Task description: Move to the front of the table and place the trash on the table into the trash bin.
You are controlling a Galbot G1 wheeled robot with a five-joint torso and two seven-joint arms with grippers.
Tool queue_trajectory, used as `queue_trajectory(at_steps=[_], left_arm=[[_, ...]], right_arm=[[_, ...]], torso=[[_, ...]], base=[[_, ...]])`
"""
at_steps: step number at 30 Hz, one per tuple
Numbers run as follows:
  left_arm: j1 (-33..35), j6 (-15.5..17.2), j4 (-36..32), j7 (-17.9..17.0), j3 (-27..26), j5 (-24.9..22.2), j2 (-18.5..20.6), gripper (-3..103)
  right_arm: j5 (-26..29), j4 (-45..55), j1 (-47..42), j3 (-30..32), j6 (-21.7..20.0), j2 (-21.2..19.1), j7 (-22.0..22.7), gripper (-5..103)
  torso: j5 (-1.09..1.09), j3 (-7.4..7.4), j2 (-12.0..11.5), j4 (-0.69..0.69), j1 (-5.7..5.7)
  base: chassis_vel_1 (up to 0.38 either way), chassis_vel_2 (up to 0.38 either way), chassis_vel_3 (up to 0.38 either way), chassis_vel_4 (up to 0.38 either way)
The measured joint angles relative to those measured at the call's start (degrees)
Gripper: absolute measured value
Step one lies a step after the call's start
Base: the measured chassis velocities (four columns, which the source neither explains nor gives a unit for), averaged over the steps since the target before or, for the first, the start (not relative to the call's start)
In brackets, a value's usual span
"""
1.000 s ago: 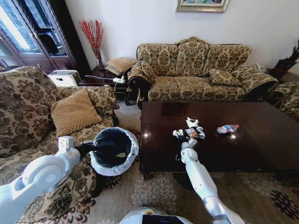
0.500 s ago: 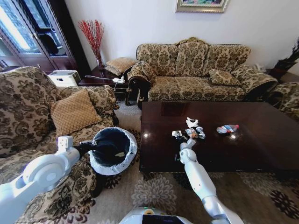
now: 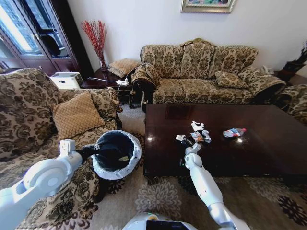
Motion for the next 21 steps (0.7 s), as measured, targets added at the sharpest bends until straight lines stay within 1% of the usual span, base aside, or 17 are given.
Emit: queue_trajectory(at_steps=[3, 4, 6, 7, 8, 10, 12, 13, 14, 15, 17, 18, 19, 20, 21], left_arm=[[0.05, 0.00, -0.09, 0.00, -0.02, 0.02, 0.04, 0], [0.19, 0.00, -0.20, 0.01, -0.17, -0.03, 0.12, 0], [0.54, 0.00, -0.39, -0.18, -0.67, -0.52, 0.42, 0], [0.75, -0.01, -0.41, -0.32, -0.87, -0.95, 0.78, 0], [0.75, -0.01, -0.41, -0.32, -0.87, -0.95, 0.78, 0], [0.83, 0.00, -0.31, -0.46, -1.01, -1.49, 1.59, 0], [0.52, -0.02, -0.05, -0.79, -1.05, -2.14, 2.45, 0], [0.52, -0.02, -0.05, -0.79, -1.05, -2.14, 2.45, 0], [0.41, -0.04, -0.02, -0.86, -1.05, -2.32, 2.71, 0], [0.41, -0.04, -0.02, -0.86, -1.05, -2.32, 2.71, 0], [0.23, -0.11, 0.01, -0.94, -1.03, -2.65, 3.14, 0], [0.23, -0.11, 0.01, -0.94, -1.03, -2.65, 3.14, 0], [0.21, -0.14, 0.04, -1.03, -0.95, -2.96, 3.34, 0], [0.20, -0.14, 0.12, -1.04, -0.87, -3.02, 3.36, 0], [0.17, -0.14, 0.24, -1.09, -0.78, -3.17, 3.35, 0]], right_arm=[[0.38, 2.07, -1.00, 0.22, -0.32, -0.31, 0.07, 0], [0.36, 5.31, -2.31, 0.61, -0.07, -0.54, 0.09, 0], [-2.18, 12.00, -4.80, 1.42, 2.73, -0.97, 0.11, 0], [-3.45, 16.96, -6.09, 1.46, 3.33, -1.32, 0.12, 0], [-3.45, 16.96, -6.09, 1.46, 3.33, -1.32, 0.12, 0], [-3.62, 25.73, -7.11, 0.76, 2.89, -1.79, 0.12, 0], [-2.97, 36.07, -7.05, -1.13, 1.16, -1.91, 0.12, 0], [-2.97, 36.07, -7.05, -1.13, 1.16, -1.91, 0.12, 0], [-2.50, 39.39, -6.73, -2.07, 0.48, -1.93, 0.12, 0], [-2.50, 39.39, -6.73, -2.07, 0.48, -1.93, 0.12, 0], [-0.71, 46.69, -5.60, -5.35, -1.70, -2.21, 0.12, 0], [-0.71, 46.69, -5.60, -5.35, -1.70, -2.21, 0.12, 0], [1.71, 52.48, -4.50, -10.76, -3.69, -3.01, 0.11, 0], [2.55, 54.64, -4.01, -14.12, -4.36, -3.40, 0.10, 0], [3.00, 56.78, -3.33, -18.98, -4.99, -3.84, 0.09, 0]], torso=[[0.01, 0.01, -0.01, -0.01, 0.00], [0.02, 0.02, -0.02, -0.02, 0.01], [0.00, 0.02, -0.02, -0.03, 0.02], [0.01, 0.02, -0.02, -0.03, 0.02], [0.01, 0.02, -0.02, -0.03, 0.02], [-0.01, 0.01, -0.01, -0.04, 0.01], [-0.02, 0.00, -0.01, -0.01, 0.00], [-0.02, 0.00, -0.01, -0.01, 0.00], [0.00, 0.00, -0.01, 0.00, 0.00], [0.00, 0.00, -0.01, 0.00, 0.00], [-0.03, 0.00, -0.01, -0.01, 0.00], [-0.03, 0.00, -0.01, -0.01, 0.00], [-0.02, 0.00, -0.01, -0.01, 0.01], [-0.02, 0.00, -0.01, -0.01, 0.00], [-0.02, 0.00, -0.01, -0.01, 0.00]], base=[[0.000, 0.000, 0.000, 0.000], [0.000, 0.000, 0.000, 0.000], [0.000, 0.000, 0.000, 0.000], [0.000, 0.000, 0.000, 0.000], [0.000, 0.000, 0.000, 0.000], [0.000, 0.000, 0.000, 0.000], [0.000, 0.000, 0.000, 0.000], [0.000, 0.000, 0.000, 0.000], [0.000, 0.000, 0.000, 0.000], [0.000, 0.000, 0.000, 0.000], [0.000, 0.000, 0.000, 0.000], [0.000, 0.000, 0.000, 0.000], [0.000, 0.000, 0.000, 0.000], [0.000, 0.000, 0.000, 0.000], [0.000, 0.000, 0.000, 0.000]])
